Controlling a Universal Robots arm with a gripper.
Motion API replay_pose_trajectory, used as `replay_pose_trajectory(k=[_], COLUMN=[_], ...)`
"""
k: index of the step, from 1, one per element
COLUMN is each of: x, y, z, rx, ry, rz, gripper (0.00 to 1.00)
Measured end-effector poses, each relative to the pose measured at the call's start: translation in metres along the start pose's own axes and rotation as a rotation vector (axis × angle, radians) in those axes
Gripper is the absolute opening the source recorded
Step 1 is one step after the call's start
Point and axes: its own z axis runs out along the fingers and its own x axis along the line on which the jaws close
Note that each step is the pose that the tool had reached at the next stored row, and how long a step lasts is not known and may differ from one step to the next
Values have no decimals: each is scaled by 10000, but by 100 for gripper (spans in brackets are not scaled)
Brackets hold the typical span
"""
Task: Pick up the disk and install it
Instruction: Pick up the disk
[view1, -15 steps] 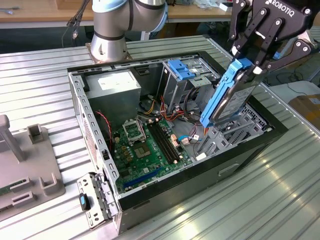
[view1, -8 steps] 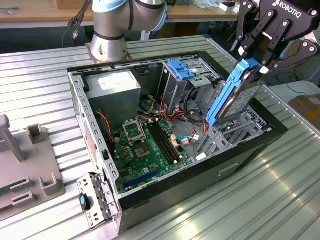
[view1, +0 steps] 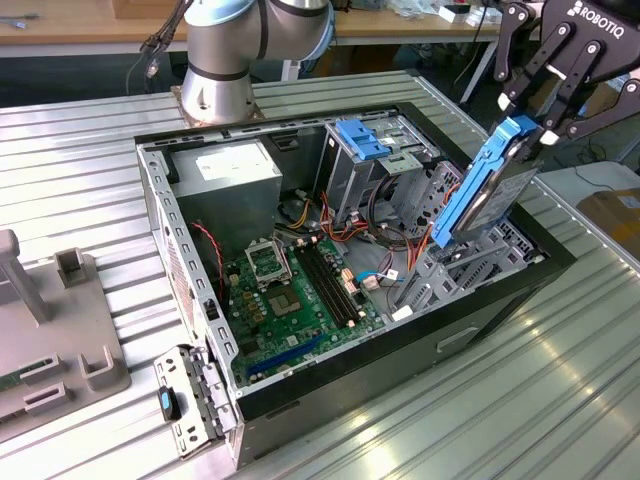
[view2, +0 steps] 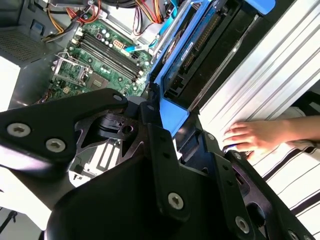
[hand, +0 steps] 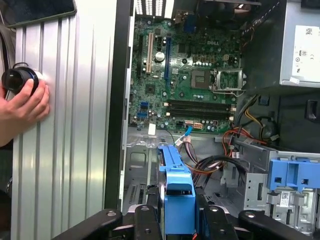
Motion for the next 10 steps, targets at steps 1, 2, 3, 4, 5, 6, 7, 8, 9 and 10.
replay_pose_trajectory(k=[1,2,3,4,5,6,7,8,9,10], x=[28,43,44,44,45,45,47,48,50,54], y=[-1,-1,-6,-11,-15,-19,-20,-21,-21,-21], z=[5,19,32,40,46,50,53,55,56,59], rx=[-1,-1,-2,-1,2,4,5,6,7,8], ry=[16,34,42,44,48,57,73,82,89,101], rz=[1,6,30,75,187,282,358,408,459,535], gripper=[36,36,36,36,36,36,36,36,36,36])
